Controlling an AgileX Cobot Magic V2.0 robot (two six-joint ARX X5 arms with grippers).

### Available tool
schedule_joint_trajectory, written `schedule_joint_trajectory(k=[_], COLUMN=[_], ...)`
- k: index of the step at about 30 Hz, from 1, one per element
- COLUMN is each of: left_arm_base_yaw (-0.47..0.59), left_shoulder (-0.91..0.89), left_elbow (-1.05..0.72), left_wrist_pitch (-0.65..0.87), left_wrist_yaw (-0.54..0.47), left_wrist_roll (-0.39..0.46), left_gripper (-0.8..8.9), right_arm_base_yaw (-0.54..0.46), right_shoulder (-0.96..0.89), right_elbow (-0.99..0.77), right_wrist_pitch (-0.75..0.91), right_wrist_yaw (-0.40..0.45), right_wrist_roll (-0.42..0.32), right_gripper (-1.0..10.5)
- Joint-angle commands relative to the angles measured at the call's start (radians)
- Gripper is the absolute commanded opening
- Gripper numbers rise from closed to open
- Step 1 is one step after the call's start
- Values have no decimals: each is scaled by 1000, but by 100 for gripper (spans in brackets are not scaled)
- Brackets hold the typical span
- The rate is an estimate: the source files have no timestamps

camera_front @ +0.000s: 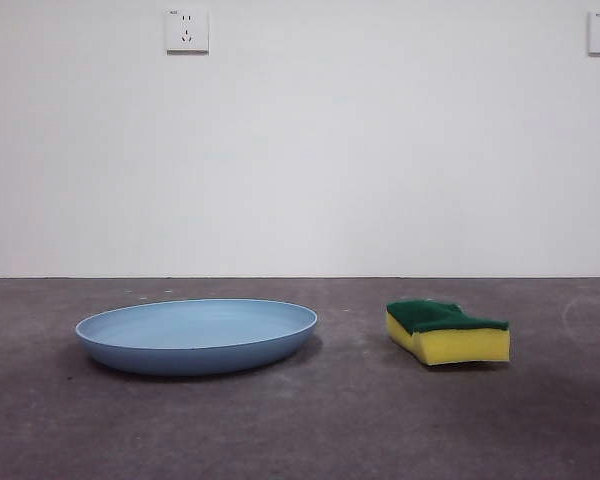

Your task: Pick up the plate,pick up the cloth,clean the plate with the cloth

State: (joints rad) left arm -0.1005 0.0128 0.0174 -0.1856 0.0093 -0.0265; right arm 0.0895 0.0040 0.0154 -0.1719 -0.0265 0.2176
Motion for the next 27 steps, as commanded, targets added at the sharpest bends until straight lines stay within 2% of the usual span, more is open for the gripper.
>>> schedule_joint_trajectory(k=[1,7,12,16,21,24,27], left_arm_base_yaw=[2,2,2,2,2,2,2], left_shoulder=[-3,-2,40,116,272,389,515], left_elbow=[-2,87,195,276,404,499,605], left_wrist_pitch=[-1,-107,-163,-162,-189,-237,-312], left_wrist_yaw=[21,30,54,78,138,196,271], left_wrist_roll=[-21,-113,-190,-191,-182,-175,-132], left_gripper=[-6,-6,-6,-6,-7,-6,-5], right_arm_base_yaw=[-2,-2,-2,-2,-2,-2,-2], right_shoulder=[-1,52,164,277,432,542,664], right_elbow=[9,117,270,409,579,692,811], right_wrist_pitch=[-11,-22,-49,-127,-245,-359,-512], right_wrist_yaw=[-2,-1,-2,-8,-123,-216,-344], right_wrist_roll=[79,151,155,147,60,11,-50], right_gripper=[-4,-9,-8,-7,-6,-2,-1])
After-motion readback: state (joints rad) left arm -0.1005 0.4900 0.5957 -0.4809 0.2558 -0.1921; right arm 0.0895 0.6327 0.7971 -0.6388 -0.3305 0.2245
